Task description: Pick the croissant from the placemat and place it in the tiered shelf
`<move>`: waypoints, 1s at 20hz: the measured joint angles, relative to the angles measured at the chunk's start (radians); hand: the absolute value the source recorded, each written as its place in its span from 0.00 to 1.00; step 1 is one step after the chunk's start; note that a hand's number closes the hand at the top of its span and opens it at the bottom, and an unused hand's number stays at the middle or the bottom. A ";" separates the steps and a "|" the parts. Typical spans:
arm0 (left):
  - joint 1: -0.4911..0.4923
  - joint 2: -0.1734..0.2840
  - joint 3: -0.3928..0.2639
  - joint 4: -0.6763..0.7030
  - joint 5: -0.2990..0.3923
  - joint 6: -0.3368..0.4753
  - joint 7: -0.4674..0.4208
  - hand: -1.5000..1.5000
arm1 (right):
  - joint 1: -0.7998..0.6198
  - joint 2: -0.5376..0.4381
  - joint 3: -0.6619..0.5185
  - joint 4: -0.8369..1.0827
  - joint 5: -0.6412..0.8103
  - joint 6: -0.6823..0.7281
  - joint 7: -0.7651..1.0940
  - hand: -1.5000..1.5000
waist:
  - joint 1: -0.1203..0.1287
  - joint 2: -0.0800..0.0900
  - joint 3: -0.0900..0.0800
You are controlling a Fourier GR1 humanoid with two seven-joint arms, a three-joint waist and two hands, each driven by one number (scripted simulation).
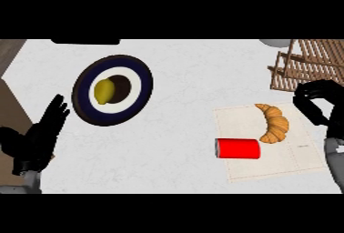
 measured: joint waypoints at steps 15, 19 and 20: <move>0.058 0.053 0.050 0.086 -0.004 -0.078 -0.038 0.50 | -0.129 0.237 0.214 0.147 0.766 -0.162 0.635 0.00 | -0.028 -0.025 0.001; 0.057 0.053 0.057 0.093 -0.003 -0.078 -0.032 0.50 | -0.183 0.227 0.241 0.134 0.843 0.073 0.821 0.00 | -0.033 -0.027 0.001; 0.056 0.053 0.057 0.094 -0.005 -0.077 -0.033 0.50 | -0.198 0.226 0.249 0.134 0.843 0.141 0.853 0.00 | -0.032 -0.026 0.001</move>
